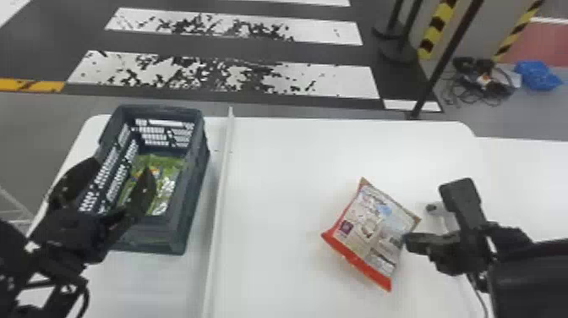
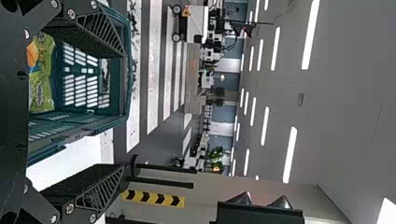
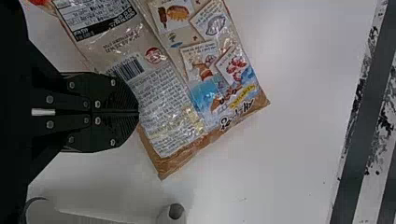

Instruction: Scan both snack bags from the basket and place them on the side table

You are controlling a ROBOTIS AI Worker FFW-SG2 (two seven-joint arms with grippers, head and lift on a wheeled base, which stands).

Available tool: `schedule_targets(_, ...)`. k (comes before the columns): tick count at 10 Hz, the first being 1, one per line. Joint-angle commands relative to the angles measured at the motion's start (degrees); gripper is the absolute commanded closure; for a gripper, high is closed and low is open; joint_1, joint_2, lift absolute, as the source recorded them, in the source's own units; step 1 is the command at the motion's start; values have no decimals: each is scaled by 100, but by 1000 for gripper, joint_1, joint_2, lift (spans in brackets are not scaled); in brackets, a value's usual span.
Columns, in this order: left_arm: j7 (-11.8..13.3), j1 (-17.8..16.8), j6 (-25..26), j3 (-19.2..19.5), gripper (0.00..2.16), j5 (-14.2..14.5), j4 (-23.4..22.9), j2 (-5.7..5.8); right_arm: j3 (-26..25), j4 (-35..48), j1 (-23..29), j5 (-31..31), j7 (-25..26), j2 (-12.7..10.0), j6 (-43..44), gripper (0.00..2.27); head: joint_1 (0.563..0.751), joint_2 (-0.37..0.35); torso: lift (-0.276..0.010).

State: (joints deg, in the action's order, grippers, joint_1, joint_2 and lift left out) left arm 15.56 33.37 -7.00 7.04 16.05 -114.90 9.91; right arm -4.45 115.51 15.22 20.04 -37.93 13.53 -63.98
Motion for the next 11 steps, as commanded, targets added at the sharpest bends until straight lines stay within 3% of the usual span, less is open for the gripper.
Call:
schedule_targets(1,0,29,-25,8,167,4,-24,2,-21,-64,-19,17,14,1,56,2260,695,-86,-74)
schedule_targets(11,35,178,-113,105,167,13,-147,-7,287,-925,-714,176,93,-25,478,2260,695,-76,-74)
